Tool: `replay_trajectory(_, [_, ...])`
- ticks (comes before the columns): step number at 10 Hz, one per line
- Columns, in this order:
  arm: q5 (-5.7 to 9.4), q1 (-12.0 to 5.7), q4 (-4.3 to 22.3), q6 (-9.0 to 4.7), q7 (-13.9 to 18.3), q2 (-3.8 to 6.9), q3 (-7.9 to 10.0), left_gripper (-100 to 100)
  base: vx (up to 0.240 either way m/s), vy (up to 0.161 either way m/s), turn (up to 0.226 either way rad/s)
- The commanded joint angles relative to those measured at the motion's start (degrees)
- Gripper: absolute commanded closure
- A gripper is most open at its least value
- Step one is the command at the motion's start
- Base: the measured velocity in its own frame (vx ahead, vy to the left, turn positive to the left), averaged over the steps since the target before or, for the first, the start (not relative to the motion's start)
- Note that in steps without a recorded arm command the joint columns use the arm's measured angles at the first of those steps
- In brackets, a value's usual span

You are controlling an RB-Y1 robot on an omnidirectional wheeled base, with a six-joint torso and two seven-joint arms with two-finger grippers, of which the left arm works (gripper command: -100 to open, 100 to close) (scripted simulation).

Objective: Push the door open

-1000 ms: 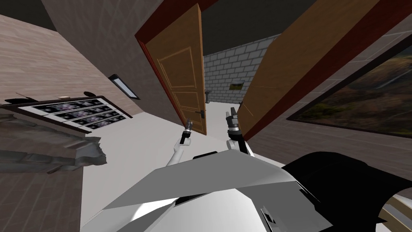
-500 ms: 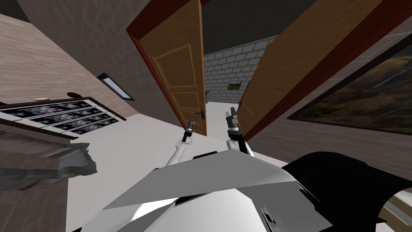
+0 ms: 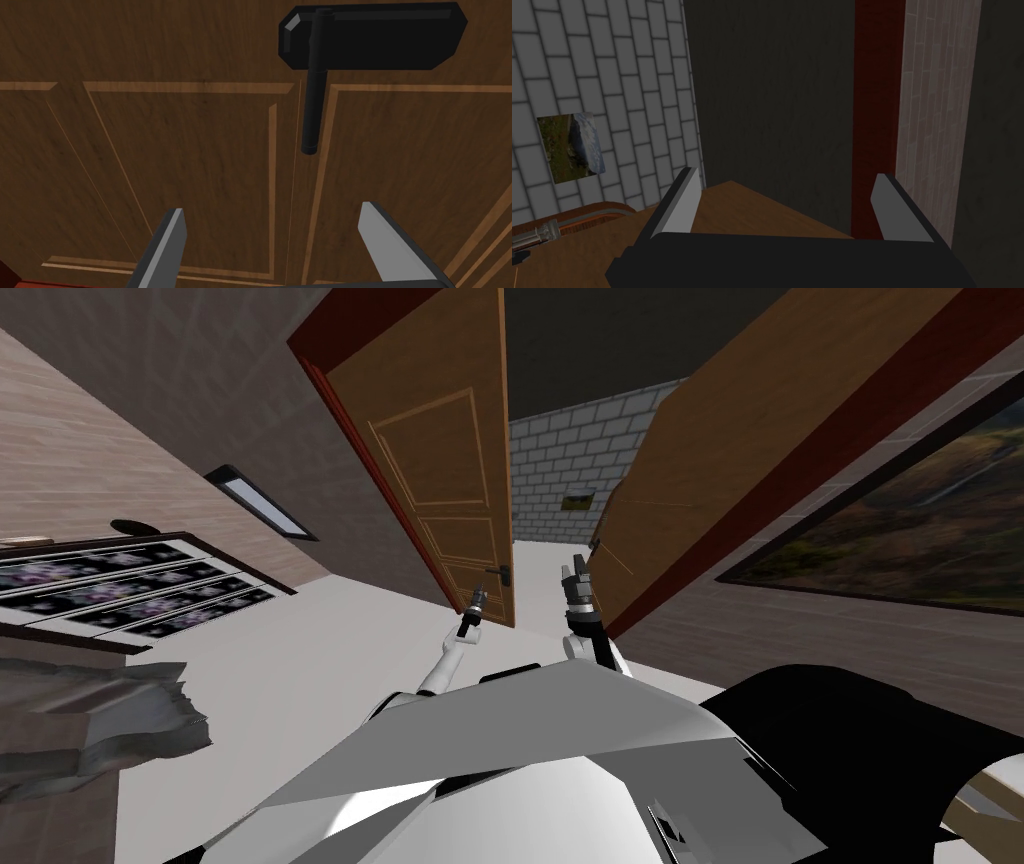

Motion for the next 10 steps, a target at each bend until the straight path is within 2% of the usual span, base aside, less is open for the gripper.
replay_trajectory(1, [-0.03,-1.24,2.0,-0.09,0.1,-0.29,-0.17,-100,0.041,0.036,-0.039])
replay_trajectory(3, [-0.12,-2.71,4.4,0.12,0.4,-0.68,-0.58,-100,0.052,0.053,-0.077])
replay_trajectory(4, [-0.12,-2.71,4.4,0.12,0.4,-0.68,-0.58,-100,0.037,0.044,-0.015])
replay_trajectory(5, [-0.16,-3.45,5.6,0.23,0.5,-0.87,-0.78,-100,0.033,0.034,-0.035])
replay_trajectory(8, [-0.38,-7.05,11.5,0.74,1.2,-2.05,-1.77,-100,0.084,0.098,-0.106])
replay_trajectory(10, [-0.48,-8.68,14.2,0.97,1.5,-2.74,-2.22,-100,0.087,0.107,-0.092])
